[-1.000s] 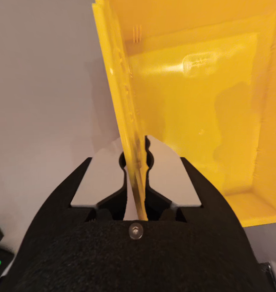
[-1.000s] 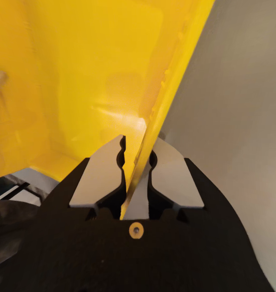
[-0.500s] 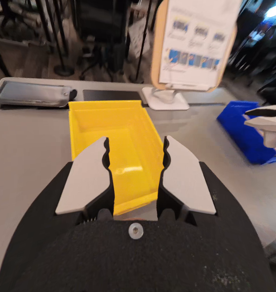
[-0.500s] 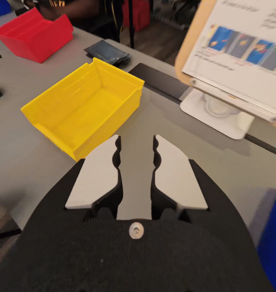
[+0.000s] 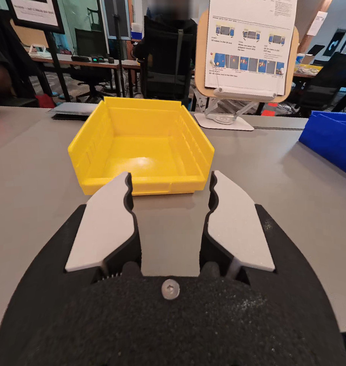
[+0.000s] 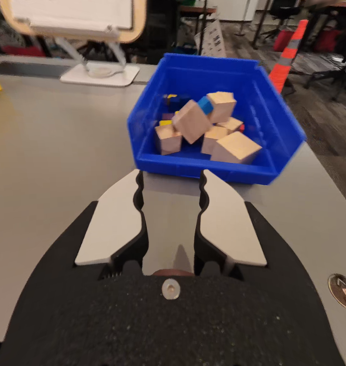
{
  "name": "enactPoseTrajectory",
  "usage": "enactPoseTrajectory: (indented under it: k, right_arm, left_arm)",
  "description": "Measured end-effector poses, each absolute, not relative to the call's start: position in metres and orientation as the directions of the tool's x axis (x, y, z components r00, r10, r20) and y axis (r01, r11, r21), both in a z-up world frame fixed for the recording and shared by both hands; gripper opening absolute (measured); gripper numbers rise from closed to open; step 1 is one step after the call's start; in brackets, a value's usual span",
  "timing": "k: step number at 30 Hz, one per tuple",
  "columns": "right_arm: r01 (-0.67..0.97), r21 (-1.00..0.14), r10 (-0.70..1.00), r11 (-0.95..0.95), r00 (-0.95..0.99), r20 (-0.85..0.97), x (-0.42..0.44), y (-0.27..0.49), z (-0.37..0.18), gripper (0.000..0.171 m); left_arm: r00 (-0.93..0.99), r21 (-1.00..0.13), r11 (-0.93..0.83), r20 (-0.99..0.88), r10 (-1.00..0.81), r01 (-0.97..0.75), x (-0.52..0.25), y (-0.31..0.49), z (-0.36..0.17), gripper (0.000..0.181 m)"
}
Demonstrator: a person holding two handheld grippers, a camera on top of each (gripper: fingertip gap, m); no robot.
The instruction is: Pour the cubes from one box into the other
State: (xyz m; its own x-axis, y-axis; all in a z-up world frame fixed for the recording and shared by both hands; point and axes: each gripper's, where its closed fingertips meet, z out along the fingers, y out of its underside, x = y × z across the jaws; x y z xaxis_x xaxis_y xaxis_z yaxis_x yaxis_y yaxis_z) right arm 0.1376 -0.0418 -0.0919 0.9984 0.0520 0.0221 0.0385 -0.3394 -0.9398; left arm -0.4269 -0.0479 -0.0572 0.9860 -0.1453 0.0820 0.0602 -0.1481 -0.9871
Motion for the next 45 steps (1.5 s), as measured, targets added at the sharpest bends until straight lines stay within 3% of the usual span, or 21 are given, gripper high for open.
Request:
enactPoseTrajectory:
  k: [5, 37, 41, 45]
  right_arm:
    - [-0.017, -0.947, -0.069, -0.32, 0.998, 0.005, 0.182, -0.045, -0.092, 0.054]
    - [-0.062, -0.931, -0.072, -0.359, 0.997, -0.038, 0.193, -0.041, -0.111, 0.057]
    - [-0.082, -0.935, -0.125, -0.344, 0.991, -0.04, 0.21, -0.037, -0.103, 0.058]
    - [0.055, -0.922, -0.118, -0.384, 0.987, 0.108, 0.22, -0.028, -0.109, 0.063]
  left_arm:
    - [0.992, -0.988, -0.149, 0.047, -0.114, 0.029, -0.43, -0.036, -0.069, 0.076]
    - [0.99, -0.965, -0.259, 0.0, -0.139, -0.036, -0.427, -0.029, -0.092, 0.069]
    - [0.968, -0.98, -0.19, -0.008, -0.25, -0.057, -0.38, -0.033, -0.074, 0.069]
    - [0.859, -0.981, -0.184, 0.036, -0.51, -0.069, -0.249, -0.034, -0.064, 0.082]
